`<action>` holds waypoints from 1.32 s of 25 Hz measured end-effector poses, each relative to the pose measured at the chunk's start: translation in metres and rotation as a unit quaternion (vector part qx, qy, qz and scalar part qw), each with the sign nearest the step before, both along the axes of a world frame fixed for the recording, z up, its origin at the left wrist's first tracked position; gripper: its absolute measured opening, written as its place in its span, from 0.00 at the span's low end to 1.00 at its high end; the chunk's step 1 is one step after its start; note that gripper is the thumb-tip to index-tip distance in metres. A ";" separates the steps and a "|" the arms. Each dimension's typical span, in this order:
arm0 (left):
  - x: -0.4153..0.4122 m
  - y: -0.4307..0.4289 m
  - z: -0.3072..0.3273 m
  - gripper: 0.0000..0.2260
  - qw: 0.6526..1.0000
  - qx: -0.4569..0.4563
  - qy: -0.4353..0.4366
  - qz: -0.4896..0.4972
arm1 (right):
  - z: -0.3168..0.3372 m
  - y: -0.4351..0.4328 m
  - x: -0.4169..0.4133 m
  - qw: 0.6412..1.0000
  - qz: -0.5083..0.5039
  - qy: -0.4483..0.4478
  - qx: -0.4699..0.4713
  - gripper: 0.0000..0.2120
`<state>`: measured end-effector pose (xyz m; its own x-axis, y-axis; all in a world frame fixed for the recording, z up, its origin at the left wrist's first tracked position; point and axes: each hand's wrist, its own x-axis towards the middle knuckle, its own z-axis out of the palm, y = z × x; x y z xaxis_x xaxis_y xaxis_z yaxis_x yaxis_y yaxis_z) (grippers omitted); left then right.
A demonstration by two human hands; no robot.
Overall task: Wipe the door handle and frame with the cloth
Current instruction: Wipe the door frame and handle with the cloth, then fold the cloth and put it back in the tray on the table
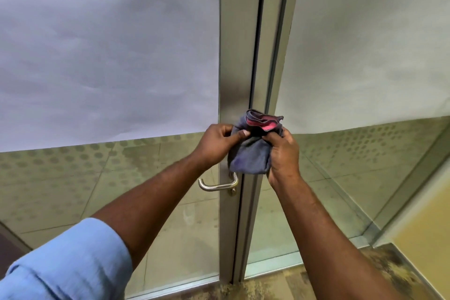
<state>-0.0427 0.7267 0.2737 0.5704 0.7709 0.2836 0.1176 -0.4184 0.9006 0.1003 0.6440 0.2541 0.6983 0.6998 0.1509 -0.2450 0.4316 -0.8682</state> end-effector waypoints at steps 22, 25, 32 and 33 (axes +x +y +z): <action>-0.028 -0.132 -0.010 0.14 0.987 -0.088 -0.098 -0.093 | -0.031 -0.157 -0.035 0.988 -0.020 -0.150 -0.004 0.22; -0.022 -0.162 -0.007 0.34 0.983 -0.078 -0.001 -0.165 | -0.030 -0.203 -0.019 0.983 -0.016 -0.180 -0.045 0.33; -0.009 -0.268 -0.029 0.41 0.981 -0.025 0.115 -0.156 | -0.054 -0.325 0.000 0.932 -0.003 -0.317 -0.178 0.40; -0.010 -0.285 -0.034 0.39 0.981 -0.009 0.126 -0.150 | -0.059 -0.343 -0.002 0.915 -0.023 -0.350 -0.199 0.38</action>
<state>-0.0524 0.4416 0.2395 0.8221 0.5619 0.0919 0.2125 -0.4526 0.8660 0.0982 0.3010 0.1952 0.5585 0.7684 0.3125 0.4422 0.0430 -0.8959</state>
